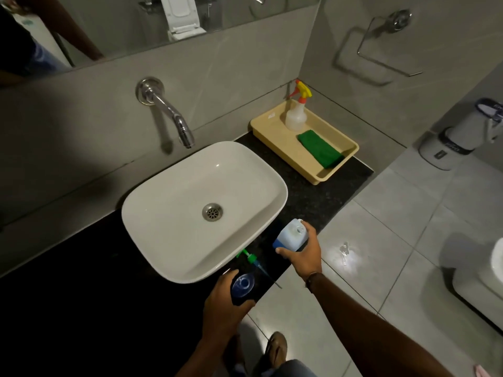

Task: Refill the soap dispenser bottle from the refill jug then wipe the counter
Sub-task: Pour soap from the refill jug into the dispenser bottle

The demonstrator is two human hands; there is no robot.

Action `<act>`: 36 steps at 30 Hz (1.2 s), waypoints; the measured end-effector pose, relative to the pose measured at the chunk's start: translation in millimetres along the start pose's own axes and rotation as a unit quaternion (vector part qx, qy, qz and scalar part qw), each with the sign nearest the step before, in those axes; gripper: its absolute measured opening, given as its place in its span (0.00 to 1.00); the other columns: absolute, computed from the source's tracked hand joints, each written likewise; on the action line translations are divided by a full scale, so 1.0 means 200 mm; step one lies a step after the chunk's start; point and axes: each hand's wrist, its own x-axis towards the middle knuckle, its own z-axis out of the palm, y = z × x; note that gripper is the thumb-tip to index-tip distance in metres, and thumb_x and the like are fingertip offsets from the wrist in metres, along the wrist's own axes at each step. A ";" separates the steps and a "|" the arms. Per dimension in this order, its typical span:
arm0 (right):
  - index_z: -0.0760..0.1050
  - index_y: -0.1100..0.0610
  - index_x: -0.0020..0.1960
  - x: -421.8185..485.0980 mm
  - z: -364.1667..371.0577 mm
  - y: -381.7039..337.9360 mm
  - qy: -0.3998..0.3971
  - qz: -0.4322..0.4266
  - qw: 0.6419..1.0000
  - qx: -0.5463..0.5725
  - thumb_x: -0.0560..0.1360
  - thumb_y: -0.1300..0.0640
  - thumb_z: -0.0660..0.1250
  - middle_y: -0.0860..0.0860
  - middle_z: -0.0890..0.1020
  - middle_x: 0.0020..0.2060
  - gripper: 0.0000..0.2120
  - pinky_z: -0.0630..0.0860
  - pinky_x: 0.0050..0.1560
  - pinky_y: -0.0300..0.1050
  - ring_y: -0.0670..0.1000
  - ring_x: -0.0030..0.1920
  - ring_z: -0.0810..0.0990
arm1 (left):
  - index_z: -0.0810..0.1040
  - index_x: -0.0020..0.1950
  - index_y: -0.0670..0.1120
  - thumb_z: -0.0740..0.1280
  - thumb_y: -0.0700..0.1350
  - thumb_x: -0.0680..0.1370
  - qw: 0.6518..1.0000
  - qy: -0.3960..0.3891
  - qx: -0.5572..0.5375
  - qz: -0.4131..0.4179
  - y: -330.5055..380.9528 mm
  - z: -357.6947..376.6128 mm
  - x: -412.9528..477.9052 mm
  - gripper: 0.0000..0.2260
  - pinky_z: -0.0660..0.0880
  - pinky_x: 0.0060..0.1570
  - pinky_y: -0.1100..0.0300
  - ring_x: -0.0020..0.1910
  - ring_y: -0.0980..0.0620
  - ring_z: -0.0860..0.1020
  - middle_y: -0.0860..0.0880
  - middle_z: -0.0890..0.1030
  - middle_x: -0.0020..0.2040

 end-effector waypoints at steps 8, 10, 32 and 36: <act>0.70 0.43 0.63 -0.03 0.02 0.00 0.051 -0.040 0.997 -0.032 0.65 0.55 0.83 0.44 0.78 0.55 0.33 0.81 0.60 0.56 0.50 0.56 0.77 | 0.81 0.55 0.57 0.79 0.46 0.66 0.998 0.054 -0.019 -0.003 -0.02 0.04 -0.01 0.19 0.75 0.48 0.63 0.49 0.56 0.83 0.60 0.83 0.48; 0.71 0.42 0.64 -0.06 -0.01 -0.04 0.057 -0.071 0.996 -0.020 0.65 0.53 0.83 0.40 0.78 0.54 0.33 0.82 0.57 0.52 0.47 0.55 0.78 | 0.80 0.54 0.58 0.80 0.47 0.66 0.996 0.082 -0.036 0.009 0.00 0.02 -0.05 0.19 0.78 0.48 0.62 0.48 0.59 0.83 0.61 0.83 0.47; 0.77 0.44 0.60 -0.53 -0.05 -1.76 -0.133 -0.481 0.866 0.007 0.58 0.53 0.85 0.41 0.83 0.49 0.33 0.79 0.40 0.38 0.45 0.44 0.82 | 0.85 0.51 0.59 0.82 0.46 0.63 0.898 0.320 -0.225 0.201 0.80 -1.21 -0.45 0.19 0.80 0.37 0.67 0.43 0.57 0.87 0.58 0.89 0.45; 0.76 0.43 0.61 -0.59 -0.03 -2.00 -0.111 -0.538 0.833 -0.067 0.56 0.50 0.83 0.39 0.84 0.50 0.35 0.79 0.45 0.37 0.40 0.47 0.82 | 0.85 0.51 0.59 0.81 0.48 0.64 0.886 0.337 -0.215 0.233 0.87 -1.39 -0.49 0.17 0.79 0.37 0.69 0.42 0.59 0.87 0.58 0.88 0.45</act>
